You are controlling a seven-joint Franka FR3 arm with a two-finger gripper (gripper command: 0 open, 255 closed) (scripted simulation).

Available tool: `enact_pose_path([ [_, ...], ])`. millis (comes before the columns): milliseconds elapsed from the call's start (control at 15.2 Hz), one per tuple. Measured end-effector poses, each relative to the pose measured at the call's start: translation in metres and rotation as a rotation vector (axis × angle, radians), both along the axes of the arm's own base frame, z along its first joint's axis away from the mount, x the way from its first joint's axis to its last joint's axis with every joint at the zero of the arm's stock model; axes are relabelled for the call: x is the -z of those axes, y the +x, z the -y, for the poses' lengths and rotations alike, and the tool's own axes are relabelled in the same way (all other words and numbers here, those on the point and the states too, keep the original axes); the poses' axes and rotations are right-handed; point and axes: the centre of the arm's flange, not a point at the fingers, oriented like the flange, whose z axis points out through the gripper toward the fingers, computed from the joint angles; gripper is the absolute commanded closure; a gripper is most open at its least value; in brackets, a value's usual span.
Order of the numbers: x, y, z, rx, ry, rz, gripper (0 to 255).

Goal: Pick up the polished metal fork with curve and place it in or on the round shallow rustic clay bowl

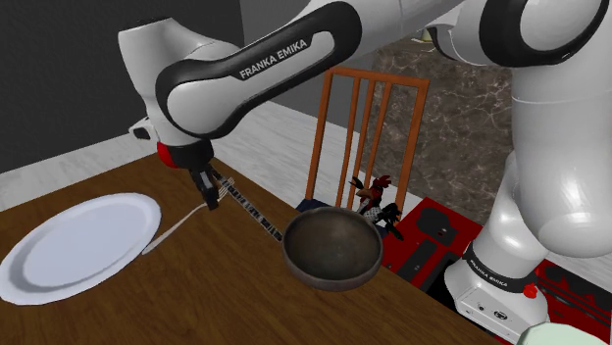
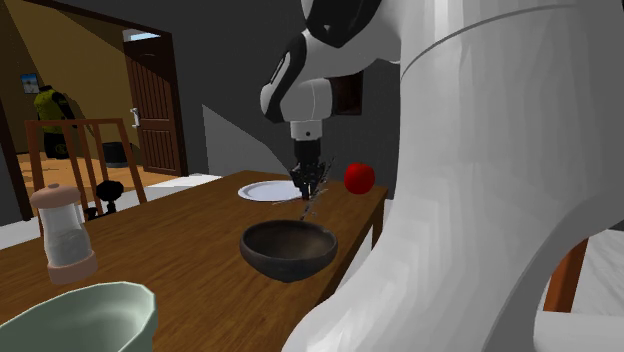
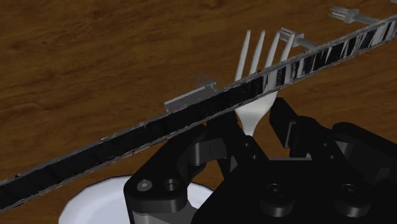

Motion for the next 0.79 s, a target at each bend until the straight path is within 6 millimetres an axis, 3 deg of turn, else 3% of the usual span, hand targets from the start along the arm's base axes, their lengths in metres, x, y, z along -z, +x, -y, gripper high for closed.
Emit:
enact_pose_path([
  [792, -0.062, -0.001, 0.001, 0.000, 0.000, 0.000, 255],
])
